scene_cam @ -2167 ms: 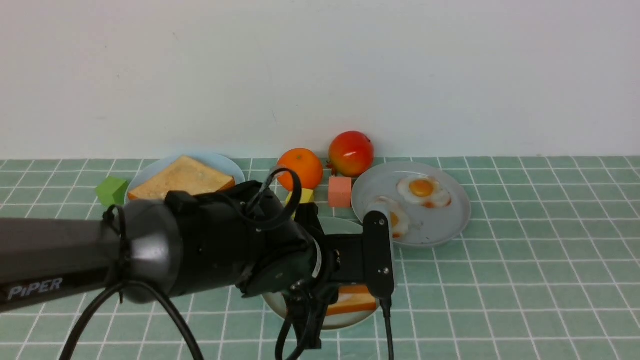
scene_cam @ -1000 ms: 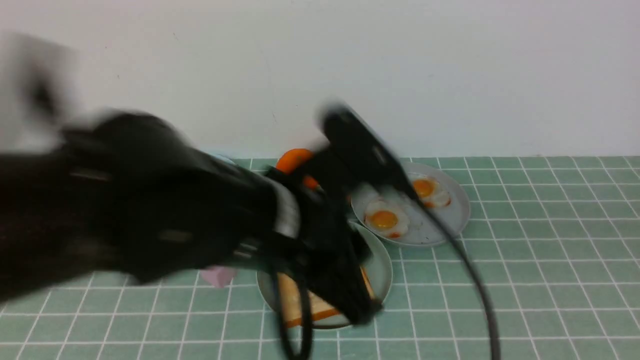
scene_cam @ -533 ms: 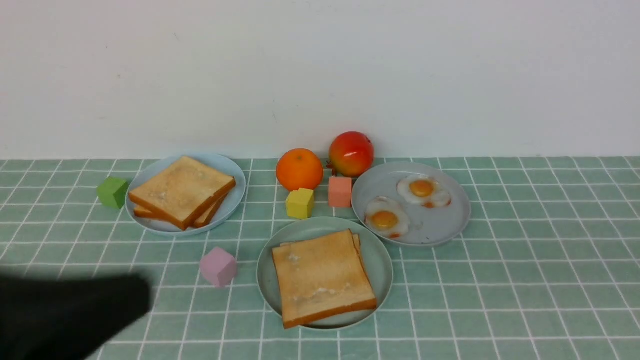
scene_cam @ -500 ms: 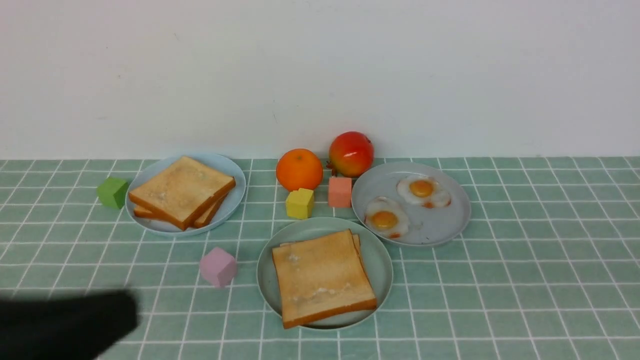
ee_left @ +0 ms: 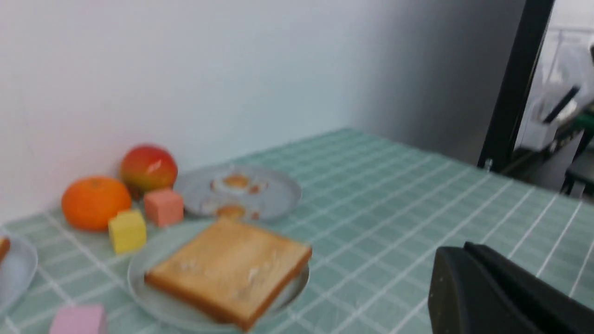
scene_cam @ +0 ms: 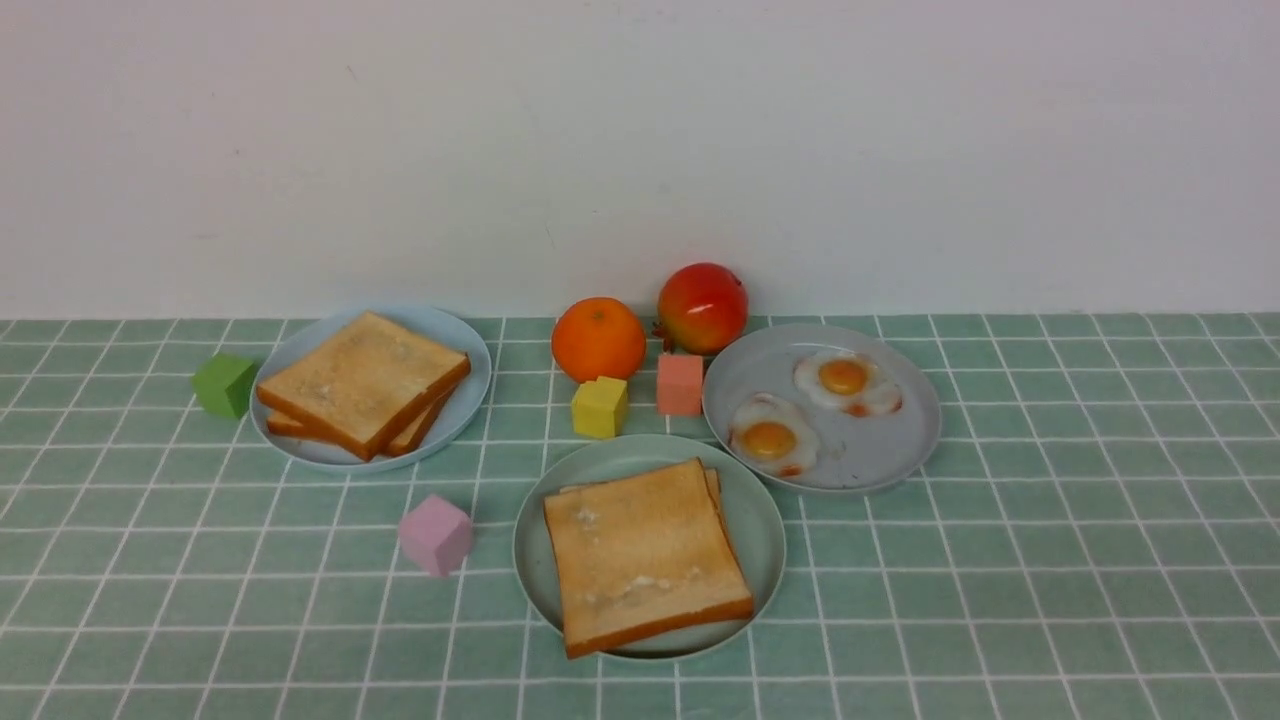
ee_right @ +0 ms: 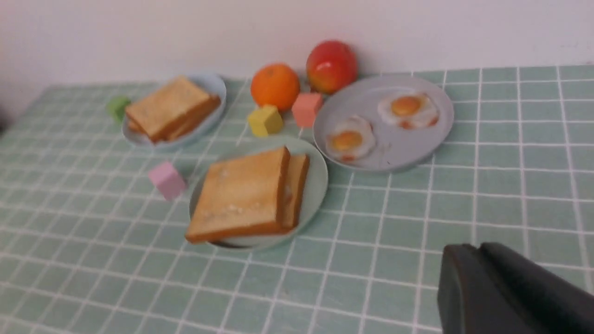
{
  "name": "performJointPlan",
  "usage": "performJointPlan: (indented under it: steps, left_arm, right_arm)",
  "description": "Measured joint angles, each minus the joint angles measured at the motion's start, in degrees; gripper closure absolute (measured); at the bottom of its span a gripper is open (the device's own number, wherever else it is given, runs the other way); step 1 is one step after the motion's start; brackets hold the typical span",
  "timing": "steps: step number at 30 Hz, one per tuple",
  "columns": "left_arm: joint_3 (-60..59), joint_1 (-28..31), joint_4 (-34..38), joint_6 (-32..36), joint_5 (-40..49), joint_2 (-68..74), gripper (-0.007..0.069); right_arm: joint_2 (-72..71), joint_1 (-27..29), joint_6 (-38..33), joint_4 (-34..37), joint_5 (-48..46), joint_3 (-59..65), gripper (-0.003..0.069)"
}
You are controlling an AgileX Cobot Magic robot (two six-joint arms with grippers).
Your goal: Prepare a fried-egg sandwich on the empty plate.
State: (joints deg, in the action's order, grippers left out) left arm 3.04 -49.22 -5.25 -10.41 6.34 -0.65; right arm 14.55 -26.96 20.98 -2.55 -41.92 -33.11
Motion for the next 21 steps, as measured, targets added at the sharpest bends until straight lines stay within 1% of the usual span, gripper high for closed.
performJointPlan:
  steps: [4,13,14,16,18,20,21]
  left_arm:
    - [-1.8,0.0,0.0,0.0,2.3,0.0,0.0638]
    - [-2.8,0.0,0.0,0.0,9.5,0.0,0.0638]
    - [-2.8,0.0,0.0,0.0,10.1,0.0,0.0638]
    - [-2.8,0.0,0.0,0.0,11.0,0.0,0.0638]
    - [-2.8,0.0,0.0,0.0,11.4,0.0,0.0638]
    - [-2.8,0.0,0.0,0.0,11.4,0.0,0.0637]
    - [-2.8,0.0,0.0,0.0,11.4,0.0,0.0637]
  right_arm:
    - [0.0,0.0,1.6,0.1,3.5,4.2,0.0597]
    - [-0.1,0.0,1.9,0.1,4.0,10.2,0.0584]
    - [-0.3,0.3,1.9,-0.9,4.2,11.0,0.0583]
    - [-1.4,2.7,1.4,-2.5,5.2,12.1,0.0592]
    - [-2.7,6.8,-1.0,-2.8,7.3,14.2,0.0618]
    - [-4.5,12.4,-5.9,-1.8,11.6,18.3,0.066]
    - [-5.1,14.1,-7.5,-1.3,13.0,19.8,0.0667]
